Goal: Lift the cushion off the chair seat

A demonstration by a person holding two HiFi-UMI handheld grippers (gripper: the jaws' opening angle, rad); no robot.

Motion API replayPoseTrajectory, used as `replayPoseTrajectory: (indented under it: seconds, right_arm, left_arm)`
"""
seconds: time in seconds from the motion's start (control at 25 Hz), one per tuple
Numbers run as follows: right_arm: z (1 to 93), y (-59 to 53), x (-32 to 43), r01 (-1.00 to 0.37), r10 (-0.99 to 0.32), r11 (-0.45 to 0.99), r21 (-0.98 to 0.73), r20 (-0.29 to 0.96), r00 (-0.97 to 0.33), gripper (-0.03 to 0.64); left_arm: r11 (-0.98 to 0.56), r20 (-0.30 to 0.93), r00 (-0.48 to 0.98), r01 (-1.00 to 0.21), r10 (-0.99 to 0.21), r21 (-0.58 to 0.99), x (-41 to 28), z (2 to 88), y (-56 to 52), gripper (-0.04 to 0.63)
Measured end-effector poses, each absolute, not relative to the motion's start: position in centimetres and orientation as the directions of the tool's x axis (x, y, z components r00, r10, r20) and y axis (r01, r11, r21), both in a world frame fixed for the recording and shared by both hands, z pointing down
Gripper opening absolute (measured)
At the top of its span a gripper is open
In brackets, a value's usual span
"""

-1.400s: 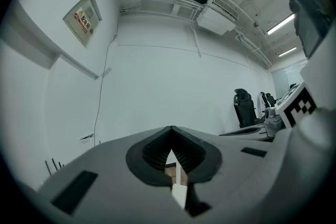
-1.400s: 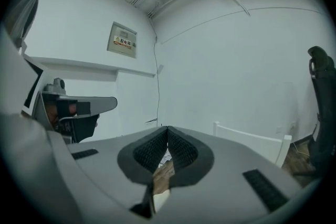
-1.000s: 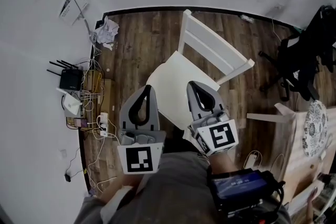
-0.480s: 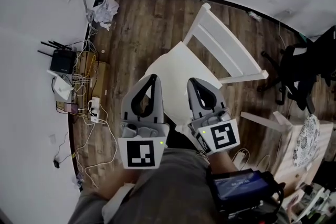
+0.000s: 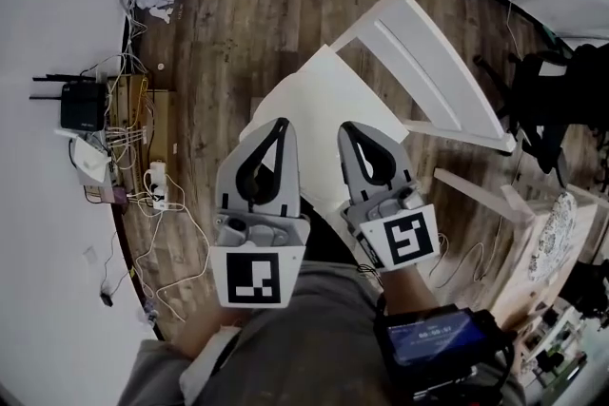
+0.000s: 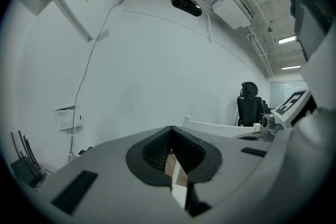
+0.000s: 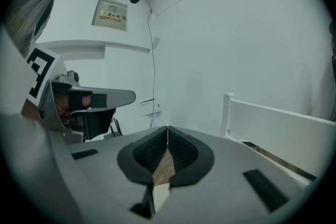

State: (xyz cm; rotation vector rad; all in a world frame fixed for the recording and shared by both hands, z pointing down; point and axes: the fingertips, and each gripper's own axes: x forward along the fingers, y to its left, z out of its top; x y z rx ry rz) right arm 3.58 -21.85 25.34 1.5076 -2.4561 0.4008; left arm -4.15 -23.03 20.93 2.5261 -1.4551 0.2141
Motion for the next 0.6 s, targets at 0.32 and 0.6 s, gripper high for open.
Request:
replayPoseTrajectory:
  seconds: [0.32, 0.6]
  right_arm:
    - [30.2, -25.3, 3.4, -0.905, -0.812, 0.407, -0.122, 0.406, -0.420, 0.035]
    - [35.6, -27.6, 3.0, -0.914, -0.793, 0.380, -0.142, 0.458, -0.401, 0.067]
  left_arm:
    - [-0.498, 0.273, 0.511, -0.859, -0.815, 0.119, -5.3, 24.5, -27.5, 0.006]
    - [-0.517, 0.306, 0.540, -0.841, -0.784, 0.160, -5.3, 28.8, -30.1, 0.006]
